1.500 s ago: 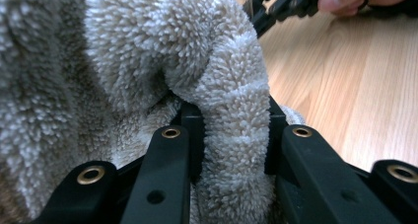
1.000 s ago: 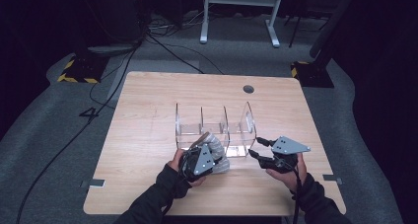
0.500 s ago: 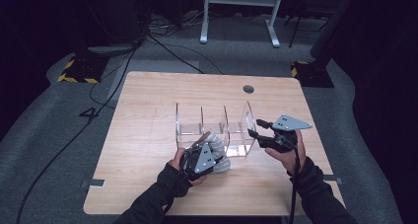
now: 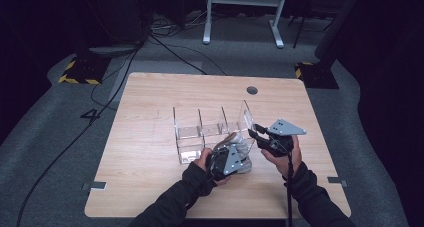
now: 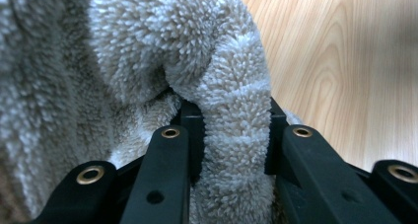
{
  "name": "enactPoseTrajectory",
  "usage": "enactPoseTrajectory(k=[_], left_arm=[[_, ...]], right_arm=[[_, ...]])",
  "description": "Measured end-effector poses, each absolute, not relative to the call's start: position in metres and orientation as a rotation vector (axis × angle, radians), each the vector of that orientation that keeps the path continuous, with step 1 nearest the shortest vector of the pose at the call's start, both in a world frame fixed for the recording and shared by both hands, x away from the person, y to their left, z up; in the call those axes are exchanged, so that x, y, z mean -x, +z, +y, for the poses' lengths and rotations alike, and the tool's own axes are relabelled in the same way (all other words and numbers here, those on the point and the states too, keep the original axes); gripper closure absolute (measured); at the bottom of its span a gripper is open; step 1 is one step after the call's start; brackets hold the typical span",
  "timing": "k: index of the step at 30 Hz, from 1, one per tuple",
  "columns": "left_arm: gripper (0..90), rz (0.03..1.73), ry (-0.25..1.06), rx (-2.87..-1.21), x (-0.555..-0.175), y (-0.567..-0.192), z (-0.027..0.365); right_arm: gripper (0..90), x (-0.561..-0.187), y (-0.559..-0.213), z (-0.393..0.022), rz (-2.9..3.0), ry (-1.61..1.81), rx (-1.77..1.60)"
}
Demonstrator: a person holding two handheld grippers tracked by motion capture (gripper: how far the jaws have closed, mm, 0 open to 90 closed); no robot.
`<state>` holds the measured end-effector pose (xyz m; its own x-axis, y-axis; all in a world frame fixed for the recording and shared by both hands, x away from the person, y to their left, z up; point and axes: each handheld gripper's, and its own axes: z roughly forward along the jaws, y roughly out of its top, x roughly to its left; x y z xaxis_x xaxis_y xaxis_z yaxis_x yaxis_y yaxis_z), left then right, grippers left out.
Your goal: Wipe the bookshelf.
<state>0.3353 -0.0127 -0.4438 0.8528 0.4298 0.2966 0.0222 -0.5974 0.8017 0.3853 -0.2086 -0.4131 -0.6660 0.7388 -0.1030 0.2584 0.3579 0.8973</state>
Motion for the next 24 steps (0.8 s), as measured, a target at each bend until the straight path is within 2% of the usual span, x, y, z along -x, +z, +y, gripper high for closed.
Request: enactPoseTrajectory(k=[4,8,18,24], left_arm=[[74.2,0.351,0.608,-2.163,-0.341,-0.448,-0.023],[74.7,0.384,0.612,-2.181,-0.338,-0.447,-0.011],[74.9,0.488,0.686,-2.245,-0.309,-0.435,0.080],[75.2,0.596,0.707,-2.190,-0.298,-0.432,0.122]], right_arm=[[72.4,-0.384,-0.412,-0.207,2.120,1.254,-0.866],[73.6,-0.385,-0.412,-0.208,2.114,1.255,-0.870],[74.6,-0.384,-0.411,-0.210,2.117,1.247,-0.859],[74.6,-0.382,-0.410,-0.211,2.117,1.250,-0.873]])
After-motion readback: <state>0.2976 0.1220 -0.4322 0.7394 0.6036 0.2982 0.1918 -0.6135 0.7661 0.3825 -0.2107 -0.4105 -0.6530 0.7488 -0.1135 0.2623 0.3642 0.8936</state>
